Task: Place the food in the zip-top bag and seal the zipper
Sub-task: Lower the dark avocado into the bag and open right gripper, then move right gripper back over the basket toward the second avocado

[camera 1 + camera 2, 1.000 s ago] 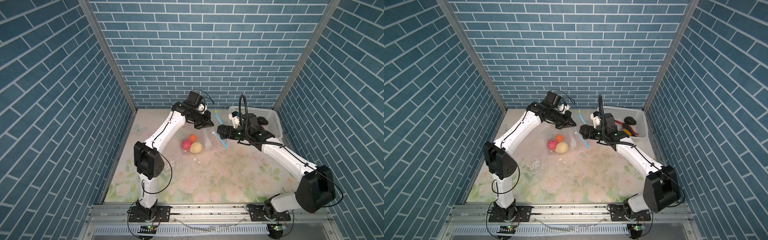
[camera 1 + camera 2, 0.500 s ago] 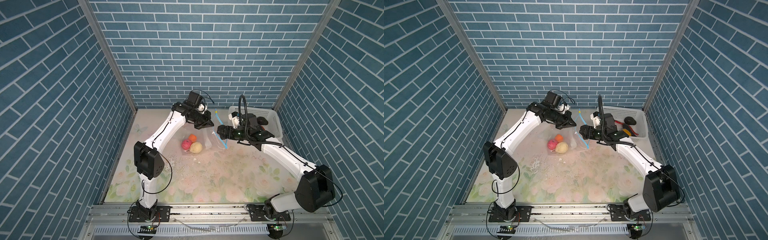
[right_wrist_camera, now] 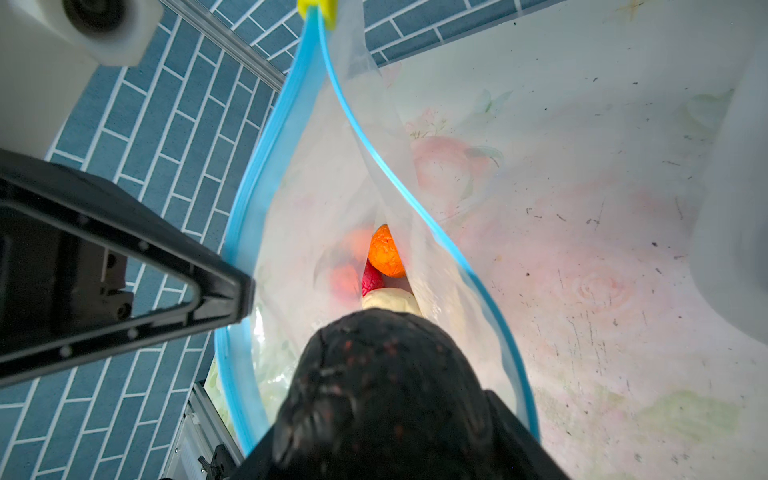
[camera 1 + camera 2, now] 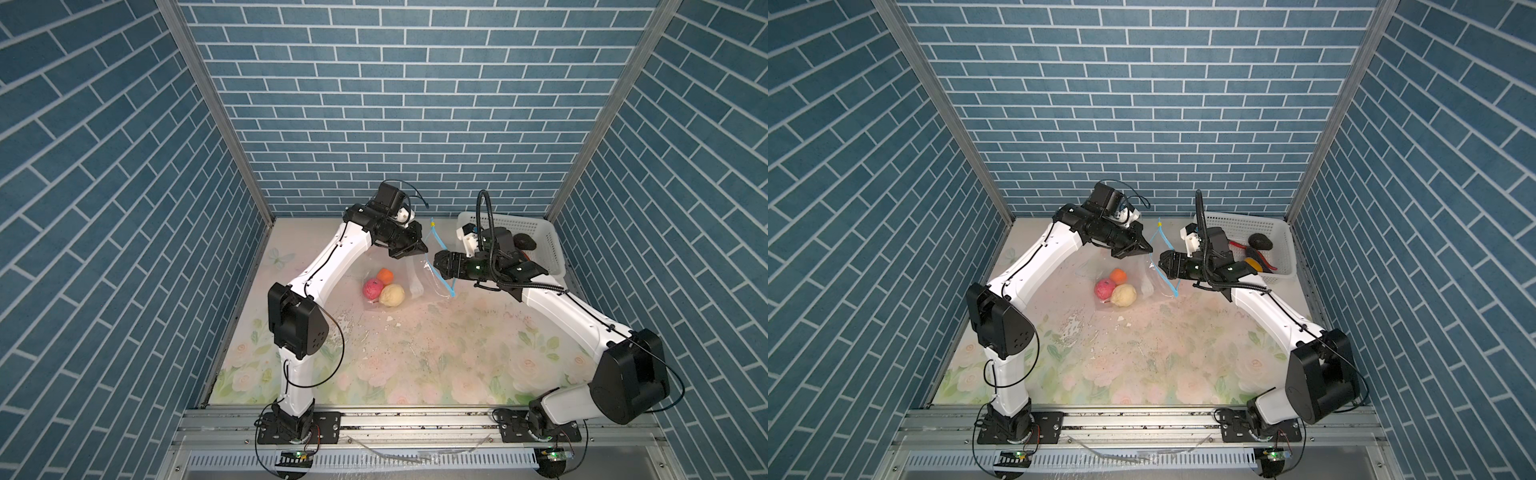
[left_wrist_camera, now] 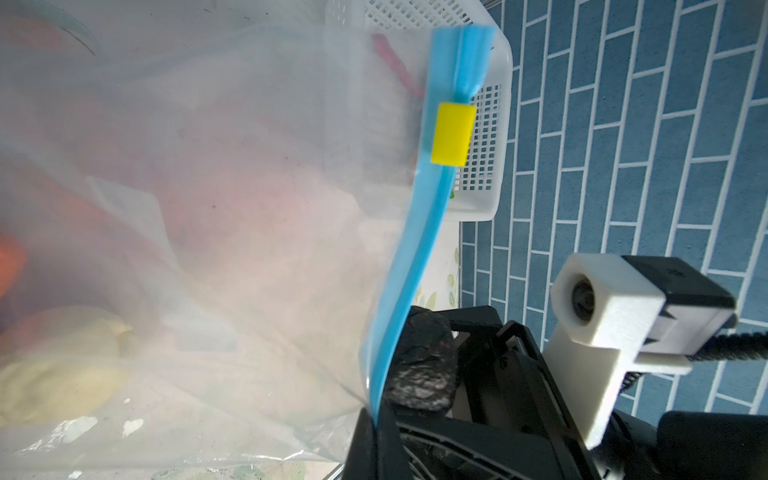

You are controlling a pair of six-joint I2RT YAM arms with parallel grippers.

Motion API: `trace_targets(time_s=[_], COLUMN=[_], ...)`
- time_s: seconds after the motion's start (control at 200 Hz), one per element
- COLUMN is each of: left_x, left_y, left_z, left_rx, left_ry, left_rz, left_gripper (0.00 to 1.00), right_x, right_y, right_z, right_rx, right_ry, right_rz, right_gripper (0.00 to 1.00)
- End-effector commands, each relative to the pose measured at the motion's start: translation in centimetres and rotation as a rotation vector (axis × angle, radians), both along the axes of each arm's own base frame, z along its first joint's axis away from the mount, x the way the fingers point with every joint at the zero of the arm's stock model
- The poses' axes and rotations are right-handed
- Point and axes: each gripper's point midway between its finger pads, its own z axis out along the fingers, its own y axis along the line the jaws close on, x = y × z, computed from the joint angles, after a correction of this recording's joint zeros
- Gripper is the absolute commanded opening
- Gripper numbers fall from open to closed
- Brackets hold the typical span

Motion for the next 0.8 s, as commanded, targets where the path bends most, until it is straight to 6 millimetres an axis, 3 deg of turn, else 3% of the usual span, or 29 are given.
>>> trace_targets(time_s=[0.0,0.46,0.795], left_x=[0.1,0.1,0.0], left_y=[-0.5,-0.5,-0.5], left_z=[0.0,0.0,-0.3], left_rx=[-0.002,0.001,0.003], left_ry=[-0.005,-0.003,-0.003], left_rz=[-0.012,-0.012,-0.012], left_gripper=[0.00,0.00,0.00], right_x=[0.3,0.3,0.0], right_y=[0.3,0.2,-1.2], right_z=[1.4,1.7,3.8], right_rx=[-0.004,-0.007,-0.051], right_ry=[-0.047,-0.058,-0.127], right_rz=[0.010,0.007,-0.027], right_gripper=[0.66,0.68,0.68])
